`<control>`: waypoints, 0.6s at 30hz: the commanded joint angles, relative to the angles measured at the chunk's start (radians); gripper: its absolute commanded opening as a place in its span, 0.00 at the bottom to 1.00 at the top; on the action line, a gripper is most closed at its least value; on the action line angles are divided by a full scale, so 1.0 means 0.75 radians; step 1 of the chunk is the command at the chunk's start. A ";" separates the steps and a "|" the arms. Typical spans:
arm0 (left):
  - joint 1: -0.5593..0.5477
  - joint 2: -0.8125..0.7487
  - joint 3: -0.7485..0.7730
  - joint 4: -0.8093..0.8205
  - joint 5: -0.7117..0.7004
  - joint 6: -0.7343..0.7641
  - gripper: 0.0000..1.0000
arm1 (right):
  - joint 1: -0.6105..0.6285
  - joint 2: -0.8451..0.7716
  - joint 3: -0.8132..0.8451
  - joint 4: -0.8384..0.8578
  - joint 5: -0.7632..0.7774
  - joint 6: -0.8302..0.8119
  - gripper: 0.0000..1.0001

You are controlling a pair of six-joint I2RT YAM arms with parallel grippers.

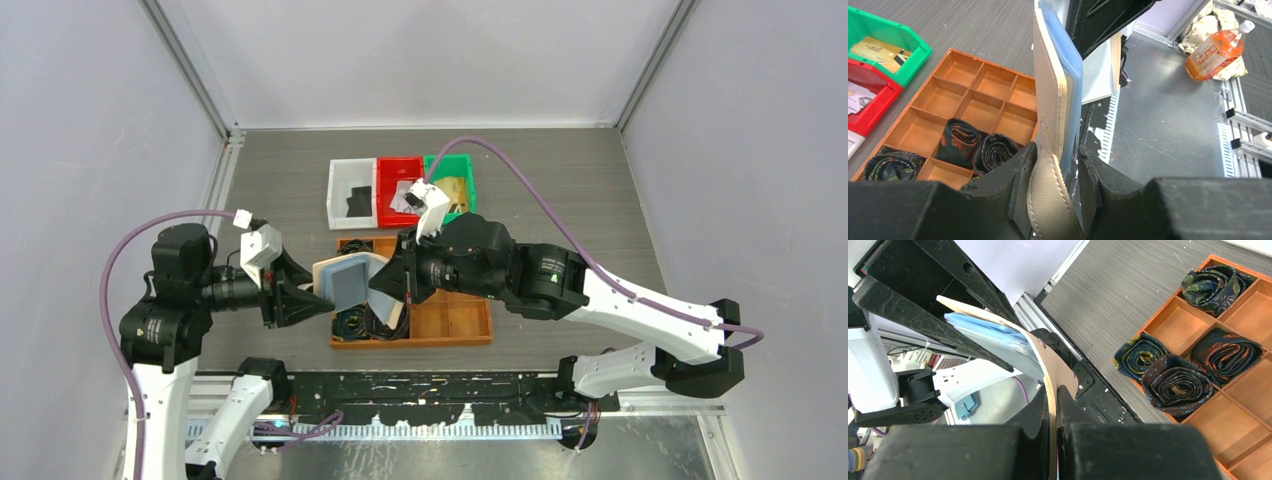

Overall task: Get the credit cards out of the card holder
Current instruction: Remove the credit card from the card holder.

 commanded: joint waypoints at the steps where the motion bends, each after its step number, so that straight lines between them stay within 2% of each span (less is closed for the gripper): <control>1: 0.006 0.013 0.045 -0.103 0.000 0.145 0.36 | -0.006 -0.054 0.005 0.117 -0.022 -0.001 0.01; 11: 0.007 0.068 0.143 -0.328 -0.014 0.386 0.34 | -0.006 -0.055 -0.003 0.116 -0.034 -0.001 0.01; 15: 0.006 0.066 0.139 -0.287 -0.021 0.351 0.33 | -0.007 -0.053 -0.003 0.119 -0.047 0.000 0.01; 18: 0.006 0.040 0.101 -0.158 -0.045 0.246 0.33 | -0.007 -0.051 -0.004 0.126 -0.058 0.004 0.01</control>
